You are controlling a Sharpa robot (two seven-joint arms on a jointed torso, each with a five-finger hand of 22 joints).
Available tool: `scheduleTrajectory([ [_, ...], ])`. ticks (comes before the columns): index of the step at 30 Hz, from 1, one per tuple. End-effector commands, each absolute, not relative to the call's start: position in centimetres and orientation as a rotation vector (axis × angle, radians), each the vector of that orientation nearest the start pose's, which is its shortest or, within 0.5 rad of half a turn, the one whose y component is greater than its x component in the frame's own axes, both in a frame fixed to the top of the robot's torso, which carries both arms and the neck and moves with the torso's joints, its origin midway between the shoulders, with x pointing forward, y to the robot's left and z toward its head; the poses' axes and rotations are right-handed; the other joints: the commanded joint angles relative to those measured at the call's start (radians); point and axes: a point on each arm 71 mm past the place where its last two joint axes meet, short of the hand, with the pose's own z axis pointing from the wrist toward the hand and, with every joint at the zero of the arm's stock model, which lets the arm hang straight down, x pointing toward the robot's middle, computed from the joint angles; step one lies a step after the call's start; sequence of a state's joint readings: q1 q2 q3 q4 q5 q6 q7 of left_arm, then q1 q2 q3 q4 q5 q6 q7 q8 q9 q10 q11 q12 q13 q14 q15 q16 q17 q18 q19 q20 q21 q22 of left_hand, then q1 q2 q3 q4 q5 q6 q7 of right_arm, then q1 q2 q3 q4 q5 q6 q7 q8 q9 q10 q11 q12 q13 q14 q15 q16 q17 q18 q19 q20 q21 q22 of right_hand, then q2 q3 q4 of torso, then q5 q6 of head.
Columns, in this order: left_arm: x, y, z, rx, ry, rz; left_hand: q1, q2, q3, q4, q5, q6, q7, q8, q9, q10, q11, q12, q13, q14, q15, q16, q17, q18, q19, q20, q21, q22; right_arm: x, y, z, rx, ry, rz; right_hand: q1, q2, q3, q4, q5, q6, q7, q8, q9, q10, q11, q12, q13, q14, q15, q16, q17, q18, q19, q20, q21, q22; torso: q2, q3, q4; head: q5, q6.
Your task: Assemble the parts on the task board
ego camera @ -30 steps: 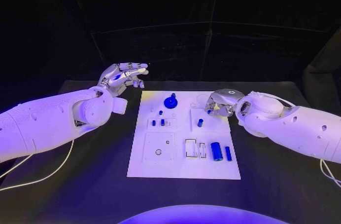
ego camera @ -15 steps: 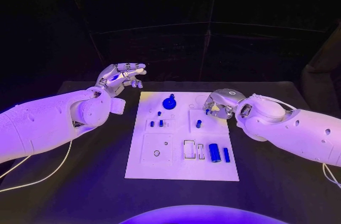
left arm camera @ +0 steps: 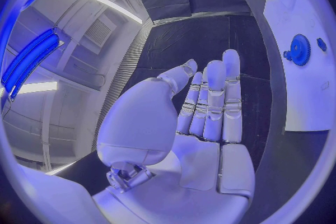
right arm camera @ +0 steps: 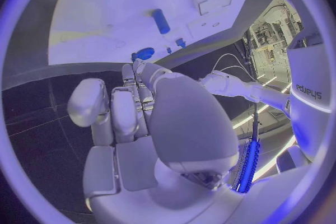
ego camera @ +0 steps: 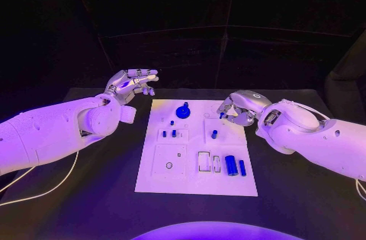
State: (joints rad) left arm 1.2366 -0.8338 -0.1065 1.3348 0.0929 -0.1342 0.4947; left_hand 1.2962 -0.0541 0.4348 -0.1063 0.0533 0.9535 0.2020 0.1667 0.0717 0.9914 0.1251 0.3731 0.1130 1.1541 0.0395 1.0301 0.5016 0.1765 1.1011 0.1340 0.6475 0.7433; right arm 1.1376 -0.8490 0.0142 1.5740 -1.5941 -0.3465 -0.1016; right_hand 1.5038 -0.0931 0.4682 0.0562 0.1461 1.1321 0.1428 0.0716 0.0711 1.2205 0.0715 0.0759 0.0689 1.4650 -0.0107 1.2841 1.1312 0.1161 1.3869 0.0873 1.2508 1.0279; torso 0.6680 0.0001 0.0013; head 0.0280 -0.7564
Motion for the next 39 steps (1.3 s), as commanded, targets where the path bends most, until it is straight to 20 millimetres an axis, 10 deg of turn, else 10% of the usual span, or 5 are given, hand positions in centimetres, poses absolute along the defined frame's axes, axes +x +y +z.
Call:
scheduleTrajectory([
  [1,51.8,25.7,-18.6,-1.14,1.319,-1.607,-0.005,-0.003,-0.006,-0.001,0.006,-0.007,0.0,0.006,-0.001,-0.006,0.0,0.005,0.001,-0.007,-0.001,-0.004,-0.001,0.005,-0.007,0.002,-0.002,-0.001,46.1,-17.0,-17.5,-0.235,1.532,0.75,-0.014,0.001,0.007,0.0,0.008,0.003,0.002,-0.002,0.0,0.002,0.003,-0.004,0.0,0.035,-0.002,0.005,0.001,-0.013,-0.005,0.003,0.004,0.002,0.0,-0.0015,0.0045,0.003,-0.002],
  [21,51.6,25.1,-18.5,-1.136,1.329,-1.626,-0.006,-0.002,-0.007,-0.001,0.007,-0.008,0.0,0.007,0.0,-0.007,0.0,0.007,0.001,-0.008,-0.001,-0.003,-0.001,0.006,-0.007,0.003,-0.003,-0.002,43.1,-7.5,-19.6,-0.444,1.568,0.897,-0.038,-0.004,0.019,-0.009,0.001,0.002,0.004,-0.002,0.001,0.001,0.005,-0.004,0.0,0.034,0.0,0.007,-0.002,-0.013,-0.005,0.005,0.006,0.004,0.001,-0.0016,0.004,0.05,-0.03],
  [39,51.7,24.7,-18.6,-1.134,1.337,-1.631,-0.006,-0.002,-0.008,0.0,0.007,-0.009,0.0,0.008,0.0,-0.008,0.0,0.008,0.002,-0.008,-0.001,-0.003,-0.002,0.006,-0.007,0.003,-0.003,-0.003,41.8,-5.9,-23.7,-0.513,1.682,0.882,-0.046,-0.005,0.018,-0.01,-0.001,0.003,0.003,-0.001,0.001,0.002,0.004,-0.004,0.001,0.034,0.0,0.007,-0.004,-0.013,-0.006,0.005,0.005,0.003,0.001,-0.0003,0.0009,0.073,-0.051],
])
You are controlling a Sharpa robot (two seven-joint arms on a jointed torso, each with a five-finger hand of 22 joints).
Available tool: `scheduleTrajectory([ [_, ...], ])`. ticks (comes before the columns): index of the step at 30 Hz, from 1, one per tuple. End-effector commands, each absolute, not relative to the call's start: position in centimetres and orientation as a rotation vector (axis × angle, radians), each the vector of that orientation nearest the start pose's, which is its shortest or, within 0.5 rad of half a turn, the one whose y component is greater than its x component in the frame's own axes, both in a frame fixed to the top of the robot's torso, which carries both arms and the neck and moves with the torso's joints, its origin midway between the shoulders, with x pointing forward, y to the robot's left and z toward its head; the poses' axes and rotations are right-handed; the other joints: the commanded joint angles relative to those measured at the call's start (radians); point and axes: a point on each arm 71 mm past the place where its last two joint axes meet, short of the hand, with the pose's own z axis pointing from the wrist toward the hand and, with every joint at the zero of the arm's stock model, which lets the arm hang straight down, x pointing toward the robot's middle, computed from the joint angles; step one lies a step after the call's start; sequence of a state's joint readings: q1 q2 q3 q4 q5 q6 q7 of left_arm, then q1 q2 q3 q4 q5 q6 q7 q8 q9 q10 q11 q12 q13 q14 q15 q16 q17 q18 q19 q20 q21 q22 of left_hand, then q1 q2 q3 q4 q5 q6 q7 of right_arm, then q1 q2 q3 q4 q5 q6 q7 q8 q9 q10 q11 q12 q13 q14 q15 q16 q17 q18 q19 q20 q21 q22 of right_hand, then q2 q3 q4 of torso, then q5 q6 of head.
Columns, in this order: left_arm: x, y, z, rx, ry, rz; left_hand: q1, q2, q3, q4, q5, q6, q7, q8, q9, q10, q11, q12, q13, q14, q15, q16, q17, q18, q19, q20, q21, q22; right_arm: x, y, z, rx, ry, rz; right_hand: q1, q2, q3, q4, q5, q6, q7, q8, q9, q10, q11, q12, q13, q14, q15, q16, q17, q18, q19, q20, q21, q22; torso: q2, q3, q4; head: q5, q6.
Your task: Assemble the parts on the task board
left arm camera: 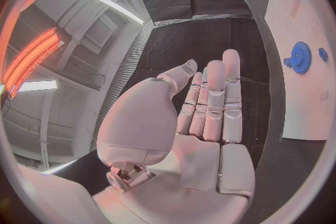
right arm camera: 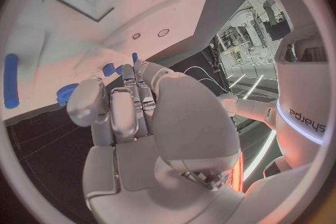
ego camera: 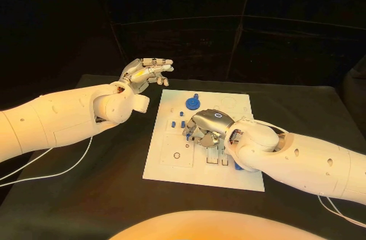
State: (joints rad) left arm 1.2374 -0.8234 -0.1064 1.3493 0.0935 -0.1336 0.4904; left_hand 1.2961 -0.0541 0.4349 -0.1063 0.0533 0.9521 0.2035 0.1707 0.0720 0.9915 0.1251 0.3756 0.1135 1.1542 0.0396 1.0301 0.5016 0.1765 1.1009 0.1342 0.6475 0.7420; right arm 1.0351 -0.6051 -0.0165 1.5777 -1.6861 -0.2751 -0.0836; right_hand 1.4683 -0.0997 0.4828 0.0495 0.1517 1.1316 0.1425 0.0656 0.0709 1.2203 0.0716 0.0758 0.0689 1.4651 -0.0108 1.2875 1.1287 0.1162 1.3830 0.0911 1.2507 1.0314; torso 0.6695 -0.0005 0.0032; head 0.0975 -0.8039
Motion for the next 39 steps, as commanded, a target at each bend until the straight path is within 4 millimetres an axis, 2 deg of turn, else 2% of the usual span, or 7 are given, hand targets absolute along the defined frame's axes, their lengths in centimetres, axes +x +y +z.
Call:
scheduleTrajectory([
  [1,51.7,24.7,-18.6,-1.134,1.337,-1.631,-0.006,-0.002,-0.008,0.0,0.007,-0.007,-0.002,0.004,0.0,-0.009,0.0,0.006,0.001,-0.008,-0.001,-0.003,-0.002,0.006,-0.007,0.003,-0.003,-0.002,41.8,-5.9,-23.7,-0.514,1.684,0.881,-0.01,0.002,0.003,-0.003,-0.006,0.004,0.004,0.005,0.001,0.002,0.004,-0.004,0.001,0.034,0.0,0.003,-0.002,-0.013,-0.002,0.001,0.006,-0.001,-0.001,0.0005,-0.0011,0.004,-0.005],
  [13,51.7,24.7,-18.6,-1.133,1.339,-1.632,-0.007,-0.002,-0.009,0.0,0.007,-0.008,-0.001,0.005,0.0,-0.009,0.001,0.007,0.002,-0.009,0.0,-0.003,-0.002,0.006,-0.007,0.003,-0.004,-0.002,41.7,-5.5,-24.1,-0.53,1.702,0.875,-0.014,0.002,0.003,-0.004,-0.007,0.004,0.003,0.005,0.001,0.002,0.004,-0.004,0.001,0.034,0.0,0.003,-0.003,-0.012,-0.002,0.001,0.005,-0.001,-0.001,-0.0002,-0.0001,0.009,-0.014],
  [28,51.8,24.7,-18.6,-1.134,1.34,-1.63,-0.007,-0.002,-0.009,0.0,0.007,-0.008,-0.001,0.005,0.0,-0.009,0.001,0.007,0.002,-0.009,0.0,-0.003,-0.002,0.006,-0.007,0.003,-0.004,-0.002,41.4,-5.1,-24.6,-0.543,1.718,0.882,-0.016,0.002,0.003,-0.004,-0.007,0.004,0.003,0.005,0.002,0.002,0.004,-0.004,0.001,0.034,0.0,0.004,-0.002,-0.012,-0.002,0.001,0.005,-0.001,-0.001,-0.0002,-0.0002,0.013,-0.02],
  [39,51.8,24.8,-18.6,-1.134,1.34,-1.629,-0.008,0.0,-0.01,0.001,0.007,-0.01,-0.001,0.007,0.0,-0.012,0.001,0.01,0.002,-0.01,0.0,-0.002,-0.003,0.006,-0.008,0.004,-0.005,-0.004,41.5,-5.1,-24.9,-0.558,1.738,0.862,-0.017,0.002,0.003,-0.005,-0.007,0.004,0.003,0.005,0.002,0.002,0.004,-0.004,0.001,0.033,-0.001,0.003,-0.004,-0.012,-0.003,0.001,0.005,-0.002,-0.001,-0.0006,0.0001,0.012,-0.021],
])
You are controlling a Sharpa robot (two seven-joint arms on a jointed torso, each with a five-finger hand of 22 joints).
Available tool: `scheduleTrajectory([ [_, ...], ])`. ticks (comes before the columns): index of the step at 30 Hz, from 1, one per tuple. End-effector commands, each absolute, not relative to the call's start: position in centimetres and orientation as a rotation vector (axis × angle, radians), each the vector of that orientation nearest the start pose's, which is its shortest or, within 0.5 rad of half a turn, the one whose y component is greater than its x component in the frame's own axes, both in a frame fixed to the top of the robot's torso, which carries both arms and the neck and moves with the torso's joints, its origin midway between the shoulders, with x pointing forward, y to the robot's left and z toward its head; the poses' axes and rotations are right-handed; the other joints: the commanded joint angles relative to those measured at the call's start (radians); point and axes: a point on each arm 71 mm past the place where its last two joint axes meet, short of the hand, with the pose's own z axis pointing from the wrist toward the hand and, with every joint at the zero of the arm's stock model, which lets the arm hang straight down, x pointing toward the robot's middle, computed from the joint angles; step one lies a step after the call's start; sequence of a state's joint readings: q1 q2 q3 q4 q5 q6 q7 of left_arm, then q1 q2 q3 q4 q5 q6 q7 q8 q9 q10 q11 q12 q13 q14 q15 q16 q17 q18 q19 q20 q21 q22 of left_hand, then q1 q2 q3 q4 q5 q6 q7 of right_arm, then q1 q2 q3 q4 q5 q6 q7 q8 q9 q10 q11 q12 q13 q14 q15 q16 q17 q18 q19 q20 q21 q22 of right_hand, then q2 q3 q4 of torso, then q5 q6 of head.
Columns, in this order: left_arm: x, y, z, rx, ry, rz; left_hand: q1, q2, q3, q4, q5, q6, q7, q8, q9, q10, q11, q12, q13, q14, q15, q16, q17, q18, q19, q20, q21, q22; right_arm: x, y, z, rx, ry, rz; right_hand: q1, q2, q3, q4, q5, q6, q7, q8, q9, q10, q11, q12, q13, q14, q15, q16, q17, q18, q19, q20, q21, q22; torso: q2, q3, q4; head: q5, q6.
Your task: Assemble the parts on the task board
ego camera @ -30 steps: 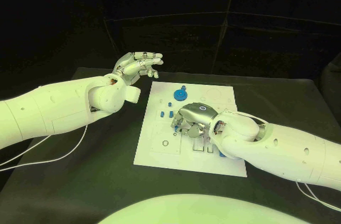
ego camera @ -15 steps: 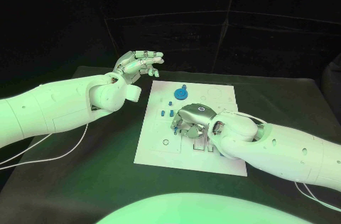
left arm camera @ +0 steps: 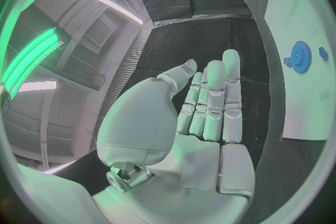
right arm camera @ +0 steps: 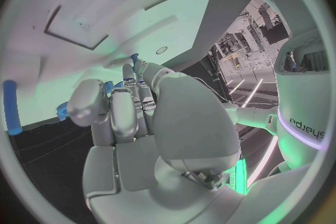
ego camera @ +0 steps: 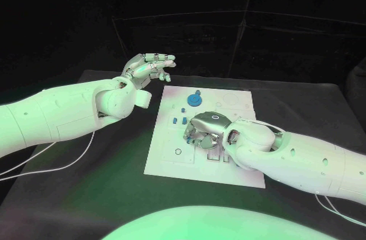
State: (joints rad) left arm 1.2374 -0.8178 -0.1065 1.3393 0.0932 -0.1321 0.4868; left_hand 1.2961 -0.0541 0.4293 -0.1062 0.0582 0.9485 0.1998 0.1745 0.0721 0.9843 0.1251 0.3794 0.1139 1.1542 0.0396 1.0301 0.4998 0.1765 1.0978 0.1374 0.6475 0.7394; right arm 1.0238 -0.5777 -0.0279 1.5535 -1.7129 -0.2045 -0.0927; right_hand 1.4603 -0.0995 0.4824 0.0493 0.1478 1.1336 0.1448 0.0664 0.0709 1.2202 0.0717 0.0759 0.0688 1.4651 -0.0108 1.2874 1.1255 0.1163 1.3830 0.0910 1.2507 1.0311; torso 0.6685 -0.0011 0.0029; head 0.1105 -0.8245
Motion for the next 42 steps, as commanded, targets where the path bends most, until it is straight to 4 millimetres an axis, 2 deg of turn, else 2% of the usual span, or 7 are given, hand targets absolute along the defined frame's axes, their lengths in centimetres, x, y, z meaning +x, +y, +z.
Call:
scheduleTrajectory([
  [1,51.8,24.8,-18.6,-1.134,1.341,-1.629,-0.008,0.0,-0.005,0.001,0.002,-0.006,0.002,0.003,0.0,-0.005,0.001,0.006,0.002,-0.01,0.0,-0.002,-0.001,0.006,-0.005,0.001,-0.005,-0.001,41.5,-5.1,-25.0,-0.561,1.739,0.859,-0.009,0.002,0.003,-0.004,-0.003,0.002,0.001,0.004,0.002,0.002,0.004,-0.004,0.001,0.033,0.0,0.003,-0.001,-0.012,-0.003,0.001,0.005,-0.002,0.0,-0.0001,0.0006,-0.001,0.0],
  [9,51.8,24.8,-18.6,-1.135,1.342,-1.629,-0.008,0.0,-0.005,0.001,0.002,-0.006,0.002,0.003,0.0,-0.005,0.001,0.006,0.002,-0.01,0.0,-0.002,-0.001,0.006,-0.005,0.001,-0.005,-0.001,41.2,-4.9,-25.3,-0.594,1.74,0.839,-0.014,-0.002,0.002,-0.008,-0.004,0.0,0.001,0.003,0.001,0.0,0.004,-0.005,0.001,0.032,0.0,0.002,-0.003,-0.012,-0.004,0.002,0.004,-0.004,0.0,0.0002,0.0,-0.002,-0.002],
  [17,51.8,24.9,-18.6,-1.137,1.343,-1.626,-0.008,0.0,-0.005,0.001,0.002,-0.006,0.003,0.004,0.0,-0.005,0.001,0.006,0.002,-0.01,0.0,-0.002,-0.001,0.006,-0.005,0.001,-0.005,-0.001,41.0,-4.9,-25.5,-0.595,1.73,0.839,-0.054,-0.023,-0.019,-0.007,0.009,-0.022,0.006,-0.003,-0.002,-0.021,0.011,-0.011,-0.002,0.031,0.005,0.003,-0.007,-0.012,-0.008,0.005,0.001,-0.008,0.001,-0.0003,-0.0005,-0.001,-0.001],
  [25,51.8,25.0,-18.6,-1.138,1.349,-1.626,-0.007,0.0,-0.006,0.001,0.002,-0.009,0.003,0.004,0.0,-0.008,0.001,0.008,0.002,-0.011,0.0,-0.002,-0.001,0.006,-0.005,0.001,-0.006,-0.002,41.3,-5.2,-25.0,-0.53,1.662,0.842,-0.104,-0.051,-0.077,-0.001,-0.005,-0.09,0.022,-0.004,-0.006,-0.126,0.033,-0.008,-0.004,0.009,0.024,-0.024,-0.053,0.001,-0.047,0.018,-0.048,-0.078,0.0,0.0001,0.0008,-0.003,-0.002],
  [31,51.7,24.9,-18.7,-1.139,1.355,-1.63,-0.007,0.0,-0.006,0.001,0.002,-0.009,0.003,0.004,0.0,-0.008,0.001,0.008,0.002,-0.011,0.0,-0.002,-0.001,0.006,-0.005,0.001,-0.006,-0.002,41.2,-5.7,-24.4,-0.471,1.603,0.886,-0.108,-0.052,-0.112,-0.008,0.002,-0.132,0.023,-0.003,-0.005,-0.172,0.037,0.009,0.0,-0.001,0.027,-0.039,-0.081,0.008,-0.064,0.023,-0.072,-0.111,-0.001,0.0006,0.0006,-0.003,0.001],
  [36,51.7,24.9,-18.7,-1.139,1.357,-1.631,-0.007,0.0,-0.006,0.001,0.002,-0.011,0.003,0.005,0.0,-0.01,0.002,0.009,0.002,-0.011,0.001,-0.001,-0.002,0.006,-0.005,0.002,-0.006,-0.003,40.9,-7.1,-23.7,-0.363,1.588,0.95,-0.112,-0.043,-0.131,-0.006,0.025,-0.12,0.024,0.006,-0.001,-0.15,0.033,0.046,0.007,0.01,0.023,-0.021,-0.062,0.004,-0.049,0.021,-0.058,-0.089,-0.002,0.0,0.0002,-0.006,0.006],
  [42,51.8,25.0,-18.7,-1.14,1.356,-1.629,-0.007,0.0,-0.006,0.001,0.002,-0.011,0.003,0.005,0.0,-0.01,0.002,0.009,0.002,-0.011,0.001,-0.001,-0.002,0.006,-0.005,0.002,-0.006,-0.003,41.3,-10.3,-22.4,-0.262,1.625,0.928,-0.119,-0.048,-0.15,-0.006,0.034,-0.128,0.019,0.002,-0.002,-0.162,0.031,0.059,0.006,0.013,0.021,-0.018,-0.062,0.004,-0.046,0.019,-0.057,-0.089,-0.003,-0.0017,-0.002,-0.016,0.016],
])
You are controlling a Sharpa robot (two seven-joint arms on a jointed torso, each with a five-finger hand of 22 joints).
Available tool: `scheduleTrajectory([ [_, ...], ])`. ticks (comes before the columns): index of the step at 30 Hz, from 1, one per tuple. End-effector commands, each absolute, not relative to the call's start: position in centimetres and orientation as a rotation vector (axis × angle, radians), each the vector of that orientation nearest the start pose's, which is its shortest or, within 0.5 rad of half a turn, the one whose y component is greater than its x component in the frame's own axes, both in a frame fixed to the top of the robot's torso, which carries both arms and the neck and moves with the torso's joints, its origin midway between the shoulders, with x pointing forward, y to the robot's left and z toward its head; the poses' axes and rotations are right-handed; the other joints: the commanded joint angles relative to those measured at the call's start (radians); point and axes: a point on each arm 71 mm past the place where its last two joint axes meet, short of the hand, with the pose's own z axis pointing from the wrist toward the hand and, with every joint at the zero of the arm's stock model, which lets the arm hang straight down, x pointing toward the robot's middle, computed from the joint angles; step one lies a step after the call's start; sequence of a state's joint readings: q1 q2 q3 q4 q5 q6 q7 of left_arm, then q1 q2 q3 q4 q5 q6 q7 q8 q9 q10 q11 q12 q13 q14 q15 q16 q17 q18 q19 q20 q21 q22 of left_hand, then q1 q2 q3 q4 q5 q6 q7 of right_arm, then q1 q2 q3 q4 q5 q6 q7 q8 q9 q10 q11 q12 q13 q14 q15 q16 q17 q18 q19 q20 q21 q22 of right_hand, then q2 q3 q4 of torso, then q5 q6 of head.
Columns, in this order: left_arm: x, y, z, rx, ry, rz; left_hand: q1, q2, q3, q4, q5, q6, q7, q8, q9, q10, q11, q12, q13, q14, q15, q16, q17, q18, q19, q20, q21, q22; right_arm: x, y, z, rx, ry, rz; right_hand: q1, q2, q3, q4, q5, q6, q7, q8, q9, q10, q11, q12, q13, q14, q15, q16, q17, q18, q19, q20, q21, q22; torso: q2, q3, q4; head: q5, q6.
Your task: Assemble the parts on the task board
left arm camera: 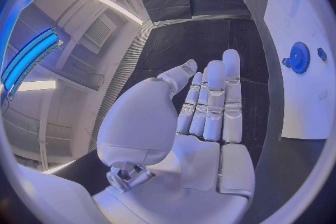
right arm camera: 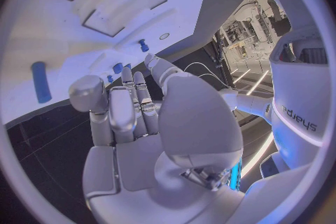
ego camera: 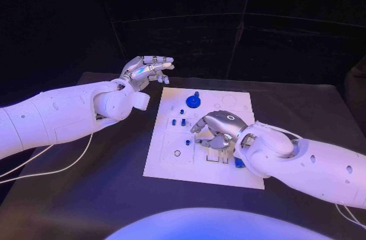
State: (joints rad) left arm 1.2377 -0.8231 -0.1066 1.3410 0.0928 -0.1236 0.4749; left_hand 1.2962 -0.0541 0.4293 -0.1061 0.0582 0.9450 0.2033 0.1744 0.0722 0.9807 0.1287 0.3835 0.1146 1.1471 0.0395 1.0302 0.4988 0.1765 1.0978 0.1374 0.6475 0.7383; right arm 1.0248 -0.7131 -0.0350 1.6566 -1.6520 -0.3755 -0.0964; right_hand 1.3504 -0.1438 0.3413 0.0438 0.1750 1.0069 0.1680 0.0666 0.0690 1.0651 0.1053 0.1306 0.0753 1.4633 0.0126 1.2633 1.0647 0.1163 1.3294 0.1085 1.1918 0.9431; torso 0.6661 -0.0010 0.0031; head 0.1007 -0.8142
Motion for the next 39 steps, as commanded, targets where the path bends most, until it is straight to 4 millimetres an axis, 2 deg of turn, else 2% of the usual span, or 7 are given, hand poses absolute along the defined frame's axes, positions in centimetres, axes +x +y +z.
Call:
scheduleTrajectory([
  [1,51.8,25.0,-18.7,-1.14,1.357,-1.629,-0.007,0.0,-0.006,0.001,0.002,-0.007,0.0,0.005,0.0,-0.007,-0.002,0.005,0.001,-0.004,0.001,-0.001,-0.001,0.006,-0.005,0.002,-0.006,-0.002,41.6,-11.0,-22.1,-0.254,1.639,0.908,-0.008,-0.003,-0.014,-0.001,0.009,-0.006,-0.005,0.001,-0.001,-0.016,-0.003,0.005,-0.002,0.015,-0.002,0.005,-0.003,0.004,0.008,0.001,0.001,-0.002,-0.001,-0.0023,-0.0031,-0.007,0.008],
  [6,51.8,24.9,-18.7,-1.139,1.359,-1.634,-0.007,0.002,-0.006,0.001,0.002,-0.008,0.0,0.006,0.0,-0.008,-0.002,0.006,0.001,-0.004,0.001,-0.001,-0.001,0.006,-0.005,0.002,-0.006,-0.002,43.3,-13.9,-20.6,-0.274,1.678,0.788,-0.01,-0.003,-0.059,-0.004,0.001,-0.044,-0.013,-0.003,-0.003,-0.064,-0.005,0.018,-0.006,0.019,-0.004,0.014,0.005,0.003,0.011,0.001,-0.001,-0.004,-0.001,-0.0008,-0.0032,-0.018,0.017],
  [14,51.8,24.7,-18.7,-1.138,1.364,-1.639,-0.006,0.002,-0.006,0.001,0.002,-0.008,0.0,0.006,0.0,-0.008,-0.002,0.007,0.001,-0.004,0.001,0.0,-0.001,0.006,-0.005,0.002,-0.006,-0.002,44.6,-15.9,-20.3,-0.322,1.698,0.658,-0.005,0.001,-0.087,-0.006,-0.001,-0.051,-0.027,0.0,-0.001,-0.081,-0.006,0.033,-0.007,0.02,-0.004,0.016,0.004,0.003,0.015,0.002,-0.002,-0.006,0.001,0.0,0.0001,-0.027,0.027],
  [22,51.9,24.4,-18.8,-1.137,1.369,-1.644,-0.006,0.002,-0.006,0.001,0.002,-0.008,0.0,0.006,0.0,-0.008,-0.002,0.007,0.001,-0.004,0.001,0.0,-0.001,0.006,-0.005,0.002,-0.006,-0.002,45.0,-15.9,-21.0,-0.367,1.769,0.607,0.01,0.012,-0.097,-0.013,0.005,-0.045,-0.031,0.003,0.0,-0.081,-0.006,0.049,-0.005,0.018,-0.003,0.012,-0.005,0.003,0.017,0.003,-0.004,-0.007,0.002,-0.0013,-0.0009,-0.027,0.027],
  [31,51.9,24.4,-18.8,-1.138,1.371,-1.644,-0.006,0.002,-0.006,0.001,0.002,-0.008,0.0,0.006,0.0,-0.008,-0.002,0.007,0.001,-0.004,0.001,0.0,-0.001,0.006,-0.005,0.002,-0.006,-0.002,45.1,-15.4,-21.6,-0.424,1.827,0.575,0.03,0.034,-0.103,-0.021,0.005,-0.025,-0.03,0.008,0.002,-0.049,-0.014,0.087,-0.004,0.017,-0.008,0.005,-0.017,0.003,0.023,0.0,-0.003,-0.005,0.002,-0.0005,0.0011,-0.027,0.025],
  [35,51.9,24.4,-18.8,-1.138,1.372,-1.644,-0.006,0.002,-0.006,0.001,0.002,-0.008,0.0,0.006,0.0,-0.008,-0.002,0.007,0.001,-0.004,0.001,0.0,-0.001,0.006,-0.005,0.002,-0.006,-0.002,45.2,-15.2,-21.8,-0.436,1.832,0.562,0.053,0.061,-0.078,-0.027,-0.03,-0.014,-0.026,0.009,0.002,-0.019,-0.02,0.099,-0.008,0.02,-0.015,0.01,-0.012,0.0,0.032,-0.005,0.006,0.01,0.002,-0.0002,0.0009,-0.026,0.025],
  [39,51.9,24.4,-18.8,-1.138,1.372,-1.644,-0.006,0.002,-0.006,0.001,0.002,-0.008,0.0,0.006,0.0,-0.008,-0.002,0.007,0.001,-0.004,0.001,0.0,-0.001,0.006,-0.005,0.002,-0.006,-0.002,45.3,-15.2,-21.8,-0.439,1.825,0.549,0.067,0.074,-0.051,-0.031,-0.049,-0.001,-0.024,0.012,0.003,-0.002,-0.022,0.099,-0.011,0.021,-0.017,0.013,-0.01,-0.002,0.037,-0.008,0.012,0.018,0.002,0.0001,-0.0001,-0.026,0.024],
])
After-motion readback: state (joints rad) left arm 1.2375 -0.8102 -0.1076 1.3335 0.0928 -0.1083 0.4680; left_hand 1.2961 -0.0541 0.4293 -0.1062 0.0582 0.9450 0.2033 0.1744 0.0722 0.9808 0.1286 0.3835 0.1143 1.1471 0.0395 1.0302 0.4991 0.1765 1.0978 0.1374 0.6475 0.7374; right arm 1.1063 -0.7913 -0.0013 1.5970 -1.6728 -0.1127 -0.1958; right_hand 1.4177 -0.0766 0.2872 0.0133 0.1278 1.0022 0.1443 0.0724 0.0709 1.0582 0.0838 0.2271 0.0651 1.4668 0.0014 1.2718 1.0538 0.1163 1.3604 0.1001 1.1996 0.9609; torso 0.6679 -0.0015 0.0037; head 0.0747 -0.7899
